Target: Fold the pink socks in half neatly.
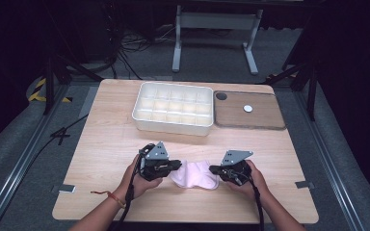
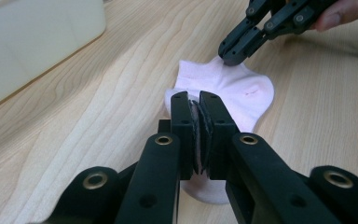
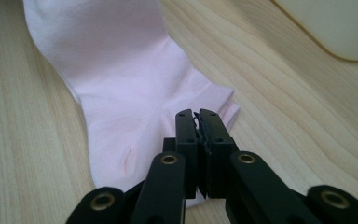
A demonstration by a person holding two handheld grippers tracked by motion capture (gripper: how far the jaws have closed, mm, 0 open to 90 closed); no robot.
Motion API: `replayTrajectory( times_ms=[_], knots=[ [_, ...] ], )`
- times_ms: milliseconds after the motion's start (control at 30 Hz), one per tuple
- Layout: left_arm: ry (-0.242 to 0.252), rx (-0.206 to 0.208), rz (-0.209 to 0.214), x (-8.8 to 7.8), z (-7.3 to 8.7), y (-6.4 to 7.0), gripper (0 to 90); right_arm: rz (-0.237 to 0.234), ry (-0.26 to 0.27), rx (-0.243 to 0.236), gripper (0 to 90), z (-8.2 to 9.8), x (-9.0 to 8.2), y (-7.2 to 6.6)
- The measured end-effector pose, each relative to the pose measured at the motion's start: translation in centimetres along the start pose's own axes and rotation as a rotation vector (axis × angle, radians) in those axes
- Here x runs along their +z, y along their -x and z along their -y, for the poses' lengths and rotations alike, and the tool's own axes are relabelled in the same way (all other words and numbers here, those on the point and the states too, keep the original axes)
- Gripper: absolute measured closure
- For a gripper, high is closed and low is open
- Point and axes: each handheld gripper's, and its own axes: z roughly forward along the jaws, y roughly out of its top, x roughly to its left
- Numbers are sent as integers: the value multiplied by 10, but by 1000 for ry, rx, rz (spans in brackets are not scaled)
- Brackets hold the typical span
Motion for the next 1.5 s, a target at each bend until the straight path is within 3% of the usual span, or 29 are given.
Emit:
replayTrajectory(
  times_ms=[133,500,700,800,1100,1333,1500],
  knots=[
    [-3,17,9,3,-4,2,850,3,-27,5,880,3,5,1],
    [-7,41,29,16,-16,7,850,-7,-18,11,881,3,6,3],
    [2,32,31,16,-17,6,850,40,21,25,873,3,-2,8],
    [4,37,29,14,-17,4,850,47,15,28,872,4,-1,10],
    [10,40,39,18,-20,7,850,6,-4,54,879,6,7,11],
    [-2,74,62,32,-32,14,850,-4,-3,54,880,6,8,12],
    [-14,77,75,44,-35,16,850,-2,-1,57,866,6,7,12]
  ],
)
